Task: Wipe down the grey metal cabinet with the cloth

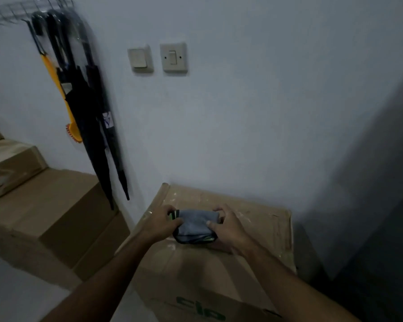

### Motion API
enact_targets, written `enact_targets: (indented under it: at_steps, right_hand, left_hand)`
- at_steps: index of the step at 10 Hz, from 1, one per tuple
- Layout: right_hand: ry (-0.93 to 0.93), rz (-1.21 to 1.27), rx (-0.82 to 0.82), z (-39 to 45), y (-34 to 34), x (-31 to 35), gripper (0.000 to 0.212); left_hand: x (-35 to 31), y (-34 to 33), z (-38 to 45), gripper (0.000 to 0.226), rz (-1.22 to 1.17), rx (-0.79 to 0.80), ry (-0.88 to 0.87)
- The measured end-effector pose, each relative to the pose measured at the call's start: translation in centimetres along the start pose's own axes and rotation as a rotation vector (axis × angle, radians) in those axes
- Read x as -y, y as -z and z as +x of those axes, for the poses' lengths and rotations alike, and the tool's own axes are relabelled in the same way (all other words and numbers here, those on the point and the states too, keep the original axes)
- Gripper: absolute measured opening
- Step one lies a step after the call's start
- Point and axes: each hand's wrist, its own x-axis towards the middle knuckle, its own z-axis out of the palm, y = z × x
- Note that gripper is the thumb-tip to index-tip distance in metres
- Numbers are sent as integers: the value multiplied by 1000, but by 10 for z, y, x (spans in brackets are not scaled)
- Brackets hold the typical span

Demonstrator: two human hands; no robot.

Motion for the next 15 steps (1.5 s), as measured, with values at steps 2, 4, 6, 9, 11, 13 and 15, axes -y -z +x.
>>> enact_targets:
  at_steps: [2, 4, 6, 9, 11, 13, 15]
  right_hand:
    - [86, -129, -124, 45, -31, -10, 32]
    - [66, -717, -88, 46, -64, -42, 29]
    - [3, -962, -228, 40, -82, -57, 41]
    - [-141, -877, -258, 28, -93, -50, 64]
    - [-106, -891, -262, 21, -71, -35, 63]
    - [21, -1005, -353, 21, -7, 17, 63]
    - [205, -1073, -580, 19, 74, 124, 66]
  left_hand:
    - [37, -8, 57, 18, 162, 34, -117]
    - [85, -24, 64, 27, 471, 48, -522]
    - [123, -55, 69, 25, 368, 6, -709]
    - [115, -46, 69, 39, 321, 122, -657]
    - [92, -37, 69, 57, 322, 123, -679]
    - [24, 6, 90, 72, 337, 63, -742]
    - [-75, 90, 111, 72, 353, -159, -808]
